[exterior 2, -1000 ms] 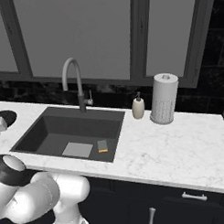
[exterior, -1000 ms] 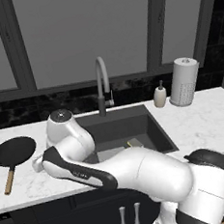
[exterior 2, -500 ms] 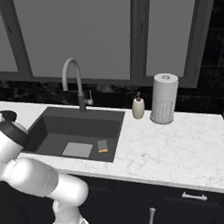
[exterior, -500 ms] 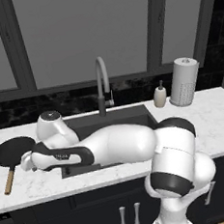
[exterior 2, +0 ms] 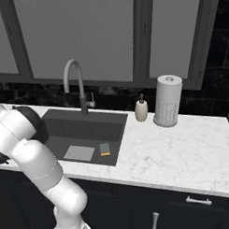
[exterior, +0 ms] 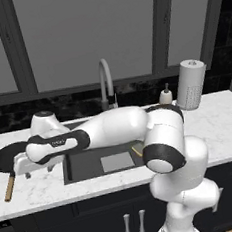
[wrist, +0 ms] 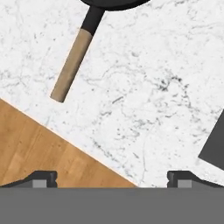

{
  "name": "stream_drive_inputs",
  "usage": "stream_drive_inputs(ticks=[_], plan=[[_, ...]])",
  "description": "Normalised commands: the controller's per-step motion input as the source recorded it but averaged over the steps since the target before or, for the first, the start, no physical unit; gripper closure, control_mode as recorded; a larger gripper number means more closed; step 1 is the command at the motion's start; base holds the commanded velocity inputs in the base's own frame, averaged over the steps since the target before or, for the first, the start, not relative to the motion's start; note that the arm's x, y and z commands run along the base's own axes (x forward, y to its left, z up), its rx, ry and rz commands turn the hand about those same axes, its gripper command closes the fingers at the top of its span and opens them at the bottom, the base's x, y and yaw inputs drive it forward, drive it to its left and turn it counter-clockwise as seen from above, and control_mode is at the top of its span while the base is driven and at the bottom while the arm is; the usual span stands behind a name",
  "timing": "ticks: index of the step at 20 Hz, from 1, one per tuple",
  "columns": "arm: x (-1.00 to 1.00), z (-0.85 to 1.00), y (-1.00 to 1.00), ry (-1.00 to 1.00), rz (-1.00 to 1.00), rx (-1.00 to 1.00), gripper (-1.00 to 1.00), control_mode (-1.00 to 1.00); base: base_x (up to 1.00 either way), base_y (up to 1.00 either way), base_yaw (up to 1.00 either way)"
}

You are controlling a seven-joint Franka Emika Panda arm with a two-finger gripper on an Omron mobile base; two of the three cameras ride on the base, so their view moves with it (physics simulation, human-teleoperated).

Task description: Pick the pan and sponge and place them into the sink. Then turn on the water.

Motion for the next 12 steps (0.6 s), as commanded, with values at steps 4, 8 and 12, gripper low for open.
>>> stream_drive_inputs(ticks=[4,8,12], plan=[[0.0,-0.13,0.1,0.03,-0.07,-0.04,-1.0,-1.0,0.0,0.0,0.0],[0.0,-0.2,0.0,-0.11,-0.02,0.0,-1.0,-1.0,0.0,0.0,0.0],[0.08,-0.08,0.19,-0.15,0.0,0.0,-1.0,-1.0,0.0,0.0,0.0]])
